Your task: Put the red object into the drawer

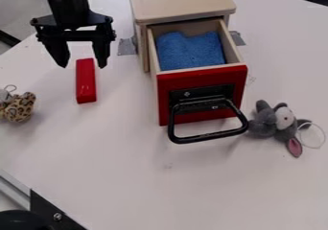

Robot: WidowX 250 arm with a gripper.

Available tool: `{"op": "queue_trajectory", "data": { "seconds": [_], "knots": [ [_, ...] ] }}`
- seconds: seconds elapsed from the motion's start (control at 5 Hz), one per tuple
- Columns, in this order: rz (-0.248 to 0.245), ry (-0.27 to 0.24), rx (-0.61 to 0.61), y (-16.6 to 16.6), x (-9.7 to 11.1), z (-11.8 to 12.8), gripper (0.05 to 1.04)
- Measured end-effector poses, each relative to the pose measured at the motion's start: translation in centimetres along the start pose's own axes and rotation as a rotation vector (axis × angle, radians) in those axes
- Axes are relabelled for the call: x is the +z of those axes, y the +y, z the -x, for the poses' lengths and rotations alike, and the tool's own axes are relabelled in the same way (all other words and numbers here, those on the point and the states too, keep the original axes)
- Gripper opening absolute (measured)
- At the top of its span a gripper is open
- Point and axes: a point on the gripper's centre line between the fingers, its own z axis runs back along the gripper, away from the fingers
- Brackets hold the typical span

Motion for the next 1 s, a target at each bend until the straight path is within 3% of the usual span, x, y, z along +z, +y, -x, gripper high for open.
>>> {"op": "queue_trajectory", "data": {
  "seconds": [0.2, 0.6, 1.0],
  "knots": [
    [0.001, 0.017, -0.001, 0.0, -0.5, 0.2, 0.995],
    [-0.017, -0.048, 0.055, 0.0, -2.6, -1.4, 0.995],
    [-0.025, -0.068, 0.087, 0.3, -4.1, -2.8, 0.995]
  ]
}}
